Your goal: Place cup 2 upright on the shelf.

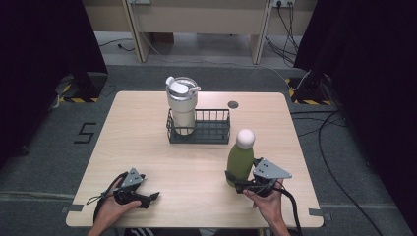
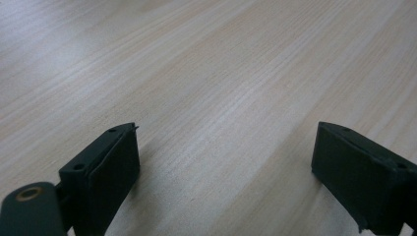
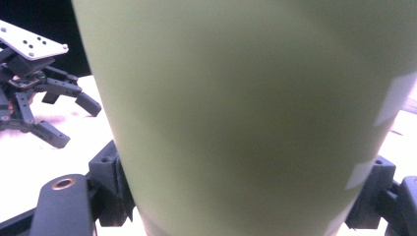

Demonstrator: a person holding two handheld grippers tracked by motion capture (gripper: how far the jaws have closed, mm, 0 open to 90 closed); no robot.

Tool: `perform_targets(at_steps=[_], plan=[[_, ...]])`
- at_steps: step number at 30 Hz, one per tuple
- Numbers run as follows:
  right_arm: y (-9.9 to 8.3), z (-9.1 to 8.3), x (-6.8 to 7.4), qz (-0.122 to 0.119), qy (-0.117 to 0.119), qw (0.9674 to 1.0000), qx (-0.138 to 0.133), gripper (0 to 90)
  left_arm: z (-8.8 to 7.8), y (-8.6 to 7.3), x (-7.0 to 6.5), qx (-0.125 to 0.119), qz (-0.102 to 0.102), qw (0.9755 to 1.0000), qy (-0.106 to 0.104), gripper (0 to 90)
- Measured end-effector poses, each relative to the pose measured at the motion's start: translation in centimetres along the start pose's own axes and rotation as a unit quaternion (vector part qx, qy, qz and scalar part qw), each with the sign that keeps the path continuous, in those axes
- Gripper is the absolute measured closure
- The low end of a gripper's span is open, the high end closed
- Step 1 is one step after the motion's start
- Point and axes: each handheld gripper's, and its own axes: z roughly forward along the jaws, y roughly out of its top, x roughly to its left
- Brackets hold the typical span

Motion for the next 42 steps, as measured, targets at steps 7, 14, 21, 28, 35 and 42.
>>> perform_targets(at_steps=[7,14,21,28,35,42], plan=[[0.7,0.4,-0.7,-0.004,-0.007,1.0,0.001,20.7,0.0,0.0,0.0,0.0,0.0,1.0,0.0,10.1],[1.8,1.1,-1.5,-0.008,-0.01,0.9999,-0.002,20.7,0.0,0.0,0.0,0.0,0.0,1.0,0.0,10.1],[2.9,2.3,-1.9,-0.016,-0.01,0.9998,0.001,20.7,0.0,0.0,0.0,0.0,0.0,1.0,0.0,10.1],[3.8,3.4,-2.5,-0.014,-0.005,0.9999,0.001,20.8,0.0,0.0,0.0,0.0,0.0,1.0,0.0,10.1],[5.0,4.2,-3.1,-0.013,-0.007,0.9999,-0.006,20.8,0.0,0.0,0.0,0.0,0.0,1.0,0.0,10.1],[6.2,5.3,-3.9,-0.01,-0.008,0.9999,-0.001,20.7,0.0,0.0,0.0,0.0,0.0,1.0,0.0,10.1]])
